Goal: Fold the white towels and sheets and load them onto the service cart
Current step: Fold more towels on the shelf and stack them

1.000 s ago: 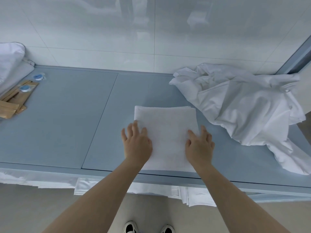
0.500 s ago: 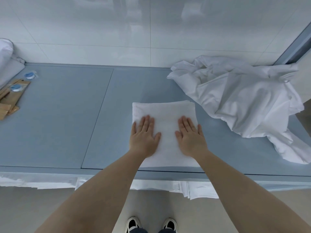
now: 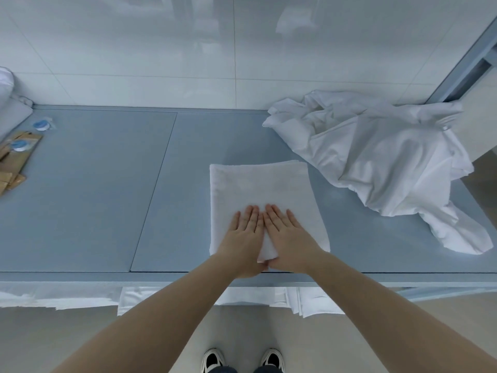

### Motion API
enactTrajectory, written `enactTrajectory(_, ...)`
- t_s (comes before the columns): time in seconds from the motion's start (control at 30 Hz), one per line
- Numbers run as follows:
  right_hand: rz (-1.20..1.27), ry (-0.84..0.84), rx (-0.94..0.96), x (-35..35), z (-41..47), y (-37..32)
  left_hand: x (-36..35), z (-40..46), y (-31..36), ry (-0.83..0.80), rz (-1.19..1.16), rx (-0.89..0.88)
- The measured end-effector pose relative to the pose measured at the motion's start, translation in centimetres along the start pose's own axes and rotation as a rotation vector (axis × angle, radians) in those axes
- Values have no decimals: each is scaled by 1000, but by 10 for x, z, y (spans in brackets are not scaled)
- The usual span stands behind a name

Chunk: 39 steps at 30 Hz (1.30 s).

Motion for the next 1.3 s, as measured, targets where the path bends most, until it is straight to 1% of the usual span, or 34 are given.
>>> enactTrajectory(0.17,-47,13,-41,-10,1,-12,-11,0,-2,30,69,-1)
enactTrajectory(0.3,-35,34,-6,-9,-5,7,-13,-7,-11,63,51,-8)
enactTrajectory(0.47,-34,-21,-78,-10,-27,49,-12,-23,-30,64,1,64)
enactTrajectory(0.6,-19,-62,-102,-11,-33,50,-10,-33,-31,36,-2,87)
enactTrajectory(0.77,-6,-78,-95,-10,-40,43,-12,-46,-33,9,42,64)
enactTrajectory(0.87,-1,-118,-70,-7,-46,38,-10,-54,-34,-46,30,12)
enactTrajectory(0.93,52,-145,-77,6,-39,39,3,-50,-36,-8,-12,5)
enactTrajectory(0.97,107,-110,-89,15,-32,39,12,-44,-38,53,-31,17)
enactTrajectory(1.03,228,81,-130,33,-10,40,32,-22,-46,190,-27,53)
enactTrajectory(1.1,291,266,-176,48,19,39,46,8,-54,275,-11,105)
enactTrajectory(1.13,302,312,-186,52,35,38,51,24,-58,297,-7,137)
enactTrajectory(1.23,304,350,-198,52,81,31,52,66,-64,319,-26,228)
enactTrajectory(1.3,294,346,-208,45,104,26,46,87,-70,293,-49,248)
Point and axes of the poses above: each hand's wrist, its own z-axis towards the middle knuckle, its own x-axis out of the back of the hand, y = z × x, the point moved 1 cm from there along z, towards the middle knuckle, and after that the axes turned 10 degrees about -x, right-handed, at the moved point
